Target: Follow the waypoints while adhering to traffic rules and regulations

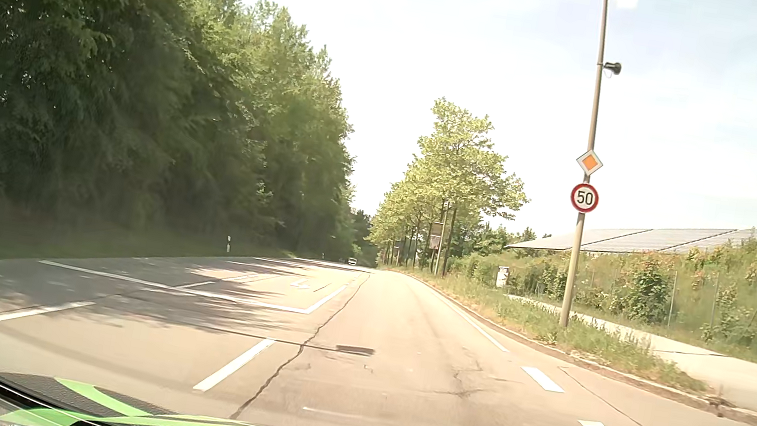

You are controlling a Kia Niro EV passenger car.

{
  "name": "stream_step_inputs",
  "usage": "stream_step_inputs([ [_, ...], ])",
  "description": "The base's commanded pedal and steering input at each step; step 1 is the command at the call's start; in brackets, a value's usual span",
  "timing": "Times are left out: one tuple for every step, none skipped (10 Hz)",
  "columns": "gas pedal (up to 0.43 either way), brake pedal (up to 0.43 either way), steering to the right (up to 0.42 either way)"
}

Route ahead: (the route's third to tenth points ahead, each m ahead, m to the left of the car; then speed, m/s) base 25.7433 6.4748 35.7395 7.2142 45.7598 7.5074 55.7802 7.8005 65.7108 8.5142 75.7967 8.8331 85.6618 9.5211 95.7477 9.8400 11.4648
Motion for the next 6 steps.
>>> stream_step_inputs([
  [0.157,0.0,-0.009],
  [0.157,0.0,-0.009],
  [0.157,0.0,-0.009],
  [0.15,0.0,-0.009],
  [0.15,0.0,-0.009],
  [0.15,0.0,-0.009],
])
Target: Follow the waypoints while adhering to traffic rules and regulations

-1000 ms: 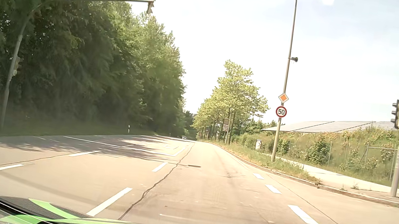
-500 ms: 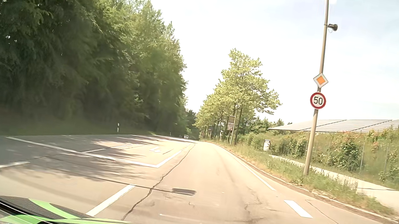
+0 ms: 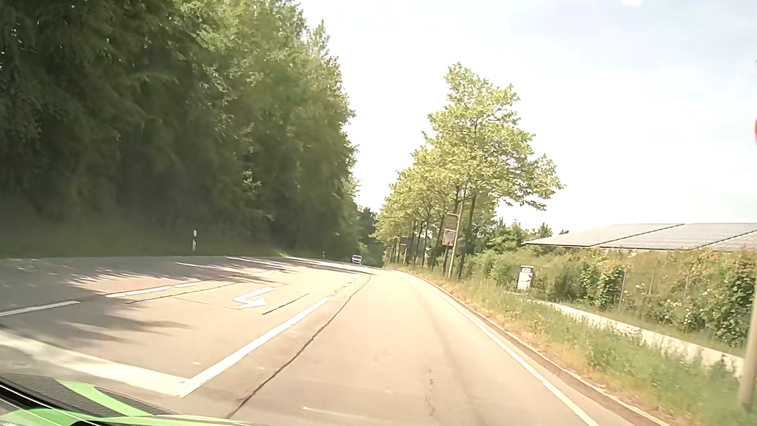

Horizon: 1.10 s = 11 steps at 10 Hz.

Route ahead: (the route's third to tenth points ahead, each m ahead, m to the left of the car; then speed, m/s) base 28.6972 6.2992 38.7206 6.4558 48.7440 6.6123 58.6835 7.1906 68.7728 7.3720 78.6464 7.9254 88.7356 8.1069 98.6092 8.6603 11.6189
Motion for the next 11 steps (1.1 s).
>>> stream_step_inputs([
  [0.15,0.0,-0.009],
  [0.15,0.0,-0.009],
  [0.15,0.0,-0.009],
  [0.15,0.0,-0.009],
  [0.15,0.0,-0.009],
  [0.15,0.0,-0.009],
  [0.15,0.0,-0.009],
  [0.15,0.0,-0.009],
  [0.15,0.0,-0.009],
  [0.15,0.0,-0.009],
  [0.15,0.0,-0.009],
])
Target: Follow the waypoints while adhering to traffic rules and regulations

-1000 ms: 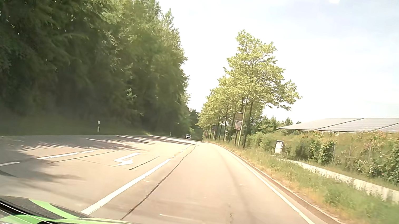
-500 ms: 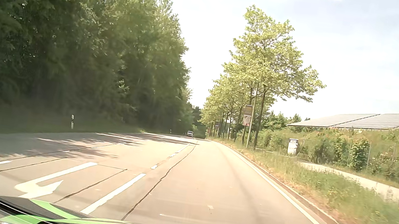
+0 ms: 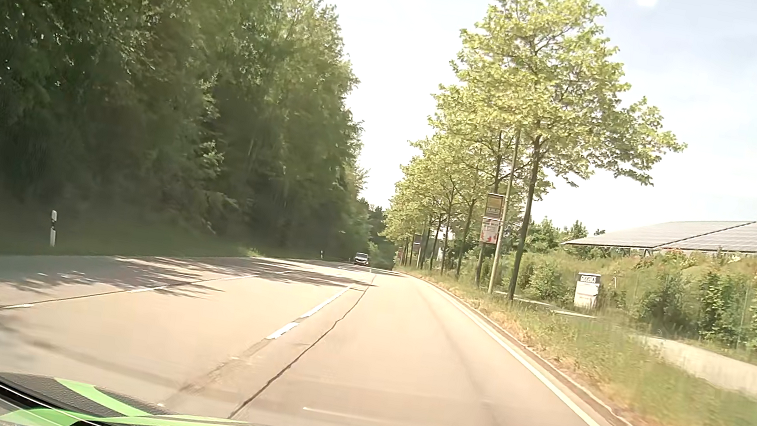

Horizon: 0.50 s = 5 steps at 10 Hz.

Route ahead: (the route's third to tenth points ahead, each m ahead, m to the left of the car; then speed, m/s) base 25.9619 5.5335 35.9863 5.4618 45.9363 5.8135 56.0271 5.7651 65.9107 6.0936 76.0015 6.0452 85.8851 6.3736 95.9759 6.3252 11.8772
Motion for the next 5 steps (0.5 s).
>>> stream_step_inputs([
  [0.15,0.0,-0.009],
  [0.15,0.0,-0.008],
  [0.15,0.0,-0.008],
  [0.15,0.0,-0.007],
  [0.15,0.0,-0.006],
])
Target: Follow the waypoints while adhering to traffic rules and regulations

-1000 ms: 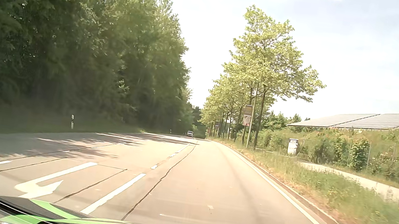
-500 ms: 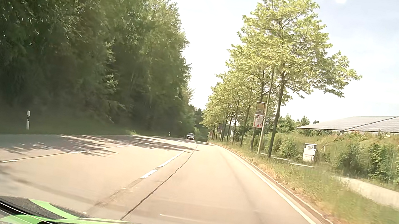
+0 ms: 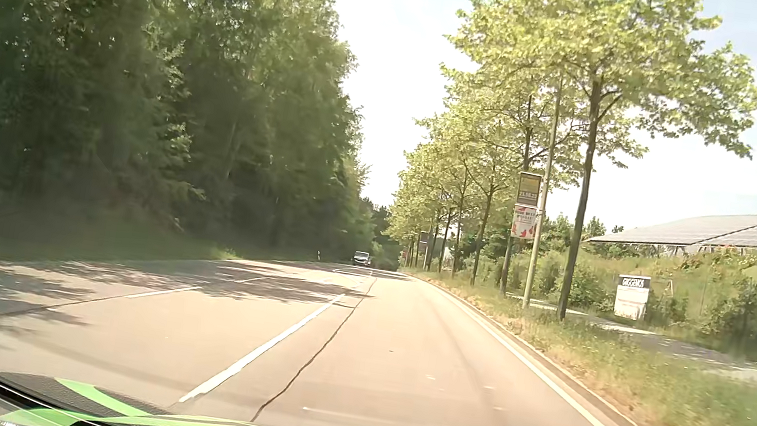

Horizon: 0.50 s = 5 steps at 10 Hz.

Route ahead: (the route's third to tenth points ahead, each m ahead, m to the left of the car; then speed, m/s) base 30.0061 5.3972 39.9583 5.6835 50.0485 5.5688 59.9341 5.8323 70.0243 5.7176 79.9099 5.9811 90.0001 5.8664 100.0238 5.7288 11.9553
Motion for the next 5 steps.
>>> stream_step_inputs([
  [0.15,0.0,-0.006],
  [0.15,0.0,-0.006],
  [0.15,0.0,-0.006],
  [0.15,0.0,-0.006],
  [0.15,0.0,-0.006],
])
